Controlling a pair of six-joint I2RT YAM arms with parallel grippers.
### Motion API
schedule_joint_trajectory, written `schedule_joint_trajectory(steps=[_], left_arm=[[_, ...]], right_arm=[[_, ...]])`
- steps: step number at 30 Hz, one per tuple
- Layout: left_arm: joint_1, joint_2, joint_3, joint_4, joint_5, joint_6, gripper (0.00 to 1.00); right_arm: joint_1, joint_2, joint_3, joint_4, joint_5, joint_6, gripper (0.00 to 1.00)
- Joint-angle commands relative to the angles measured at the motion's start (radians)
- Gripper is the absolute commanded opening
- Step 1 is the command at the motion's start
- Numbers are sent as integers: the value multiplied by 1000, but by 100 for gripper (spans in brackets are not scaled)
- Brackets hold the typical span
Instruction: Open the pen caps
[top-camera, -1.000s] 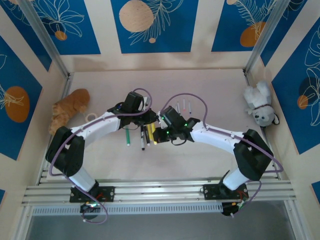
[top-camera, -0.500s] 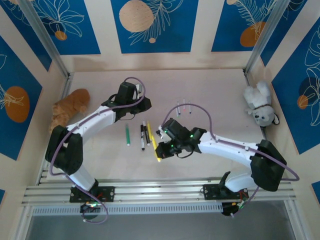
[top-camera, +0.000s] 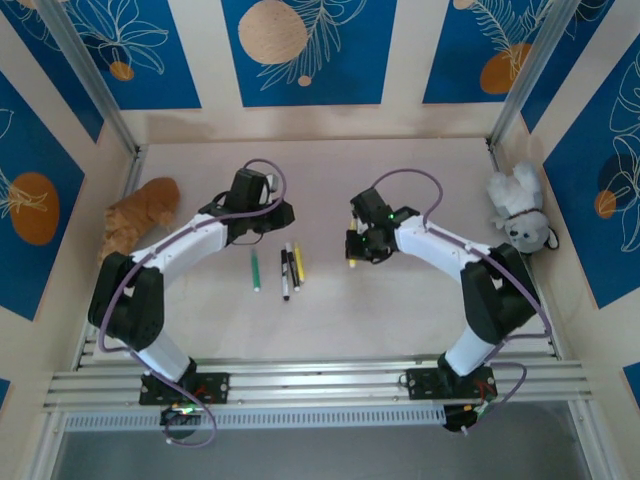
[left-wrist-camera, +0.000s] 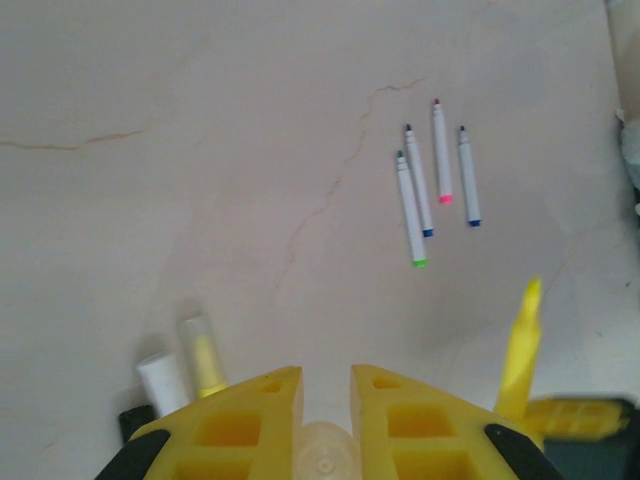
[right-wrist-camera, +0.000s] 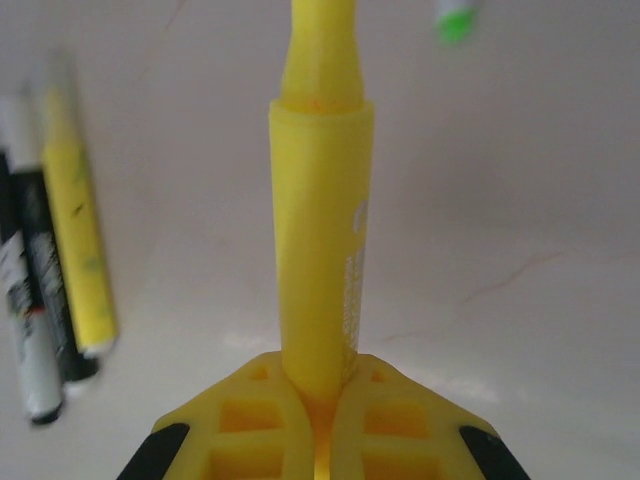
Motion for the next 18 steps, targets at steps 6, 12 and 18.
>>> schedule_joint_trajectory(steps=[6, 12, 18], left_arm=[[42, -24, -28, -14, 6, 34, 0], [49, 0, -23, -12, 11, 38, 0], [57, 11, -17, -17, 15, 41, 0]], right_arm=[[-172, 166, 228, -158, 99, -133, 0], [-227, 300, 375, -244, 157, -212, 0], [-239, 406, 465, -266, 193, -240, 0]])
